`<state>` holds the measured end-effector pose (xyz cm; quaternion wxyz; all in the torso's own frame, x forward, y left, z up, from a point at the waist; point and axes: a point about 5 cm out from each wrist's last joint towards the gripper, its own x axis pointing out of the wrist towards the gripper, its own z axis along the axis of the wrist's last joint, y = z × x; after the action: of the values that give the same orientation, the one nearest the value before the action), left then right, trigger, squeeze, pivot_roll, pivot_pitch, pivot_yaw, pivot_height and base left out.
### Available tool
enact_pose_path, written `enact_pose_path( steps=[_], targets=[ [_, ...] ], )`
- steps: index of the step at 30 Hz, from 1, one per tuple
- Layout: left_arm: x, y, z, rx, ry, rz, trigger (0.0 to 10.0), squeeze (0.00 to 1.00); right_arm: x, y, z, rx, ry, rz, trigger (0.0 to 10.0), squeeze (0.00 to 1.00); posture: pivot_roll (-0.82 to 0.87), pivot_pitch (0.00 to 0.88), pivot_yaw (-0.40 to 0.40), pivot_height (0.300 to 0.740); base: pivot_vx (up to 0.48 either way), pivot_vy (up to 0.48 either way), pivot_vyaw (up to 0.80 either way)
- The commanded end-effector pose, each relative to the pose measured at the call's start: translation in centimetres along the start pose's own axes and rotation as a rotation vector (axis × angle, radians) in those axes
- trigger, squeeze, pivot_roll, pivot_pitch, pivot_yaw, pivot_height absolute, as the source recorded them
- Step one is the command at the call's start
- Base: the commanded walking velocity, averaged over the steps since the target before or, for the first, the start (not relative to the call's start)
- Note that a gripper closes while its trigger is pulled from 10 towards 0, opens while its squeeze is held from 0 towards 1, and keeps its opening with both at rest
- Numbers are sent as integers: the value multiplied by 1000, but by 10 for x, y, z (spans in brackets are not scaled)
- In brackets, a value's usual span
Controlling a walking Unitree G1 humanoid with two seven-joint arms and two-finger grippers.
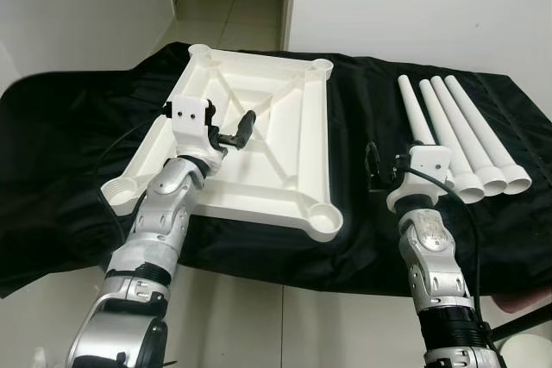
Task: Building children table
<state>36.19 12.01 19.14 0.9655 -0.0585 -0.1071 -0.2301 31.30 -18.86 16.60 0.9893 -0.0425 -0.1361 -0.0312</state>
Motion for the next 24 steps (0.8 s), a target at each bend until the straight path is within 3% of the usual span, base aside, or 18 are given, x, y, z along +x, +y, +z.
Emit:
enact_pose_path(
  steps=[1,3,10,24],
  targets=[
    [2,-6,3,-13,-16,-23,10000,0,-3,-4,-3,-3,16,-15,10000,0,-28,5,0,740,0,0,0],
    [2,-4,2,-68,-24,-1,10000,0,-4,-4,-4,-4,19,-13,10000,0,-32,0,0,740,0,0,0],
    [1,-2,0,-67,-19,23,10000,0,-5,-2,-6,-7,35,-9,10000,0,-35,0,-1,740,0,0,0],
    [-5,-2,-2,-58,-13,-15,10000,0,0,-11,-12,-69,101,-127,10000,0,-35,0,-7,740,0,0,0]
  ],
)
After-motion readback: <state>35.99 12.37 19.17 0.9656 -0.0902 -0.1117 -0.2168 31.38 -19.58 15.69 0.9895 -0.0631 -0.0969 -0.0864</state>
